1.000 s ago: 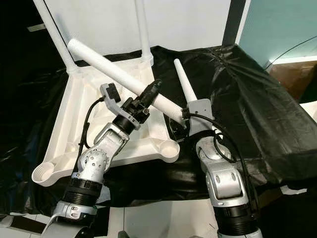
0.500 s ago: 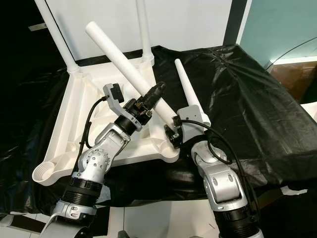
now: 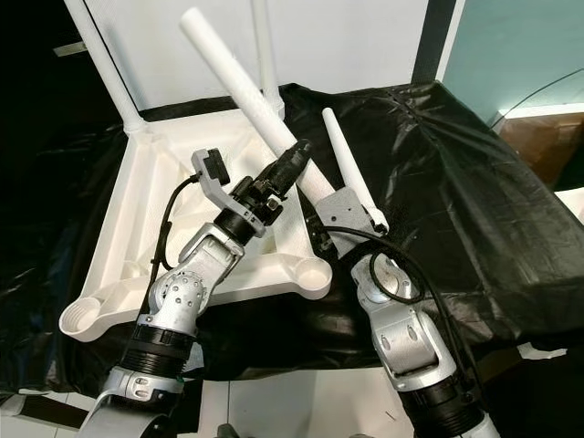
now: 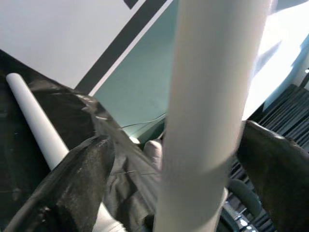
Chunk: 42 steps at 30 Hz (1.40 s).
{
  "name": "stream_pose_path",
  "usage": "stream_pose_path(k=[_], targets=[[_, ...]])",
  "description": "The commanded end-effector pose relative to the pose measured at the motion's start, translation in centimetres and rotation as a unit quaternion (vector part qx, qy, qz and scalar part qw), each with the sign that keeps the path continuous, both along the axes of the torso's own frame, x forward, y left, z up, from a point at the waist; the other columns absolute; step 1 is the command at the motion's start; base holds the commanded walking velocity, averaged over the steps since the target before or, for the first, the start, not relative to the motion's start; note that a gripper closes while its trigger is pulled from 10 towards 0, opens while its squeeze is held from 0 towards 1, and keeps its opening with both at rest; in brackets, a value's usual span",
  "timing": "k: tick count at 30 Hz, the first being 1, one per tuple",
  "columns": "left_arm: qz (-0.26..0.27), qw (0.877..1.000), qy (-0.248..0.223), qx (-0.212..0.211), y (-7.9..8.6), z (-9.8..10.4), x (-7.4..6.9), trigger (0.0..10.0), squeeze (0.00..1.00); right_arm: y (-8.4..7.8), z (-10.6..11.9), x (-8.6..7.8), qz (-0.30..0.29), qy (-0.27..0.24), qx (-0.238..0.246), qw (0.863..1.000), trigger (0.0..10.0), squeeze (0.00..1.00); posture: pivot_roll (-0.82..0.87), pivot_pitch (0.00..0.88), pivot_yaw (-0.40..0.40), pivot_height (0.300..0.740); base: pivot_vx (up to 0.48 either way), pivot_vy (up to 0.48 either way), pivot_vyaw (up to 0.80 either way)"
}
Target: Building children table
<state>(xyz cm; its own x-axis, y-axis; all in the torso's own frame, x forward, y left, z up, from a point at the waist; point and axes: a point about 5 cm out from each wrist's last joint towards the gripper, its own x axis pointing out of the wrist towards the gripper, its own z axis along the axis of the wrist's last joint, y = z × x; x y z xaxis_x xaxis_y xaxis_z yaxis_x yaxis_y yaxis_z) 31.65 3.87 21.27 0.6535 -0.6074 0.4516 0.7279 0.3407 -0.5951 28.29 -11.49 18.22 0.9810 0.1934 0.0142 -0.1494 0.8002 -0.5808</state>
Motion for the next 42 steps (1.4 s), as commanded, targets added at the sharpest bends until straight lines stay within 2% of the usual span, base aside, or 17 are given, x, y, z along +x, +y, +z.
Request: stream_pose_path(k=[1, 4, 5, 8, 9, 13, 21, 27, 28, 33, 34, 36, 37, 41, 42], targets=[[-0.028, 0.999, -0.044, -0.001, 0.1, 0.2, -0.1, 10.0, 0.0, -0.1, 0.0, 0.0, -0.012, -0.022, -0.019, 0.999, 0.0, 0.0, -0.14, 0.038, 0.081, 0.74, 0.0, 0.0, 0.0], [-0.007, 0.999, -0.031, 0.014, 0.2, -0.3, 0.3, 10.0, 0.0, -0.4, 0.0, 0.0, -0.041, -0.074, -0.076, 0.993, 0.0, 0.0, -0.14, 0.038, 0.08, 0.74, 0.0, 0.0, 0.0], [-0.007, 0.999, -0.031, 0.014, 0.2, -0.3, 0.3, 10.0, 0.0, -0.4, 0.0, 0.0, -0.041, -0.074, -0.076, 0.993, 0.0, 0.0, -0.14, 0.038, 0.08, 0.74, 0.0, 0.0, 0.0], [0.011, 1.0, -0.017, 0.021, 0.3, -0.5, 0.8, 10.0, 0.0, -0.2, -0.4, -0.1, -0.051, -0.118, -0.13, 0.983, 0.0, 0.0, -0.14, 0.037, 0.079, 0.74, 0.0, 0.0, 0.0], [0.011, 1.0, -0.017, 0.021, 0.3, -0.5, 0.8, 10.0, 0.0, -0.2, -0.4, -0.1, -0.051, -0.118, -0.13, 0.983, 0.0, 0.0, -0.14, 0.037, 0.079, 0.74, 0.0, 0.0, 0.0], [0.028, 0.999, 0.001, 0.016, 0.6, -0.5, 1.4, 10.0, 0.0, 0.3, -1.2, -0.3, -0.047, -0.173, -0.189, 0.965, 0.0, 0.0, -0.14, 0.034, 0.075, 0.74, 0.0, 0.0, 0.0], [0.049, 0.999, 0.023, 0.009, 1.2, -0.9, 2.1, 10.0, 0.0, 0.5, -2.4, -0.6, -0.046, -0.218, -0.215, 0.951, 0.0, 0.0, -0.13, 0.03, 0.072, 0.74, 0.0, 0.0, 0.0], [0.055, 0.998, 0.026, 0.009, 1.3, -1.1, 2.3, 10.0, 0.0, 0.5, -2.3, -0.9, -0.053, -0.259, -0.224, 0.938, 0.0, 0.0, -0.13, 0.029, 0.071, 0.74, 0.0, 0.0, 0.0], [0.055, 0.998, 0.021, -0.002, 1.4, -1.0, 2.3, 0.0, 0.0, 0.5, -2.1, -1.1, -0.058, -0.289, -0.228, 0.928, 0.0, 0.0, -0.13, 0.028, 0.071, 0.74, 0.0, 0.0, 0.0], [0.048, 0.999, 0.003, -0.012, 1.4, -0.9, 2.0, 0.0, 0.0, 0.4, -2.1, -1.1, -0.064, -0.308, -0.229, 0.921, 0.0, 0.0, -0.13, 0.027, 0.07, 0.74, 0.0, 0.0, 0.0], [0.046, 0.999, -0.001, -0.012, 1.4, -0.9, 2.0, 0.0, 0.0, 0.4, -2.2, -1.0, -0.065, -0.303, -0.228, 0.923, 2.7, 0.0, -0.13, 0.027, 0.07, 0.74, 0.0, 0.0, 0.0], [0.044, 0.999, -0.003, -0.012, 1.3, -0.9, 1.9, 0.0, 0.0, 0.3, -2.3, -1.0, -0.066, -0.299, -0.227, 0.925, 2.7, 0.0, -0.13, 0.026, 0.07, 0.74, 0.0, 0.0, 0.0], [0.043, 0.999, -0.004, -0.013, 1.3, -0.9, 1.9, 0.0, 0.0, 0.3, -2.3, -0.9, -0.066, -0.299, -0.226, 0.925, 10.0, 0.0, -0.13, 0.025, 0.07, 0.74, 0.0, 0.0, 0.0], [0.04, 0.999, -0.007, -0.016, 1.2, -0.9, 1.9, 0.0, 0.0, 0.2, -2.3, -0.6, -0.072, -0.284, -0.206, 0.934, 10.0, 0.0, -0.13, 0.023, 0.069, 0.74, 0.0, 0.0, 0.0], [0.039, 0.999, -0.009, -0.017, 1.2, -0.9, 1.9, 0.0, 0.0, 0.1, -2.1, -0.6, -0.07, -0.273, -0.18, 0.942, 10.0, 1.0, -0.13, 0.023, 0.069, 0.74, 0.0, 0.0, 0.0]])
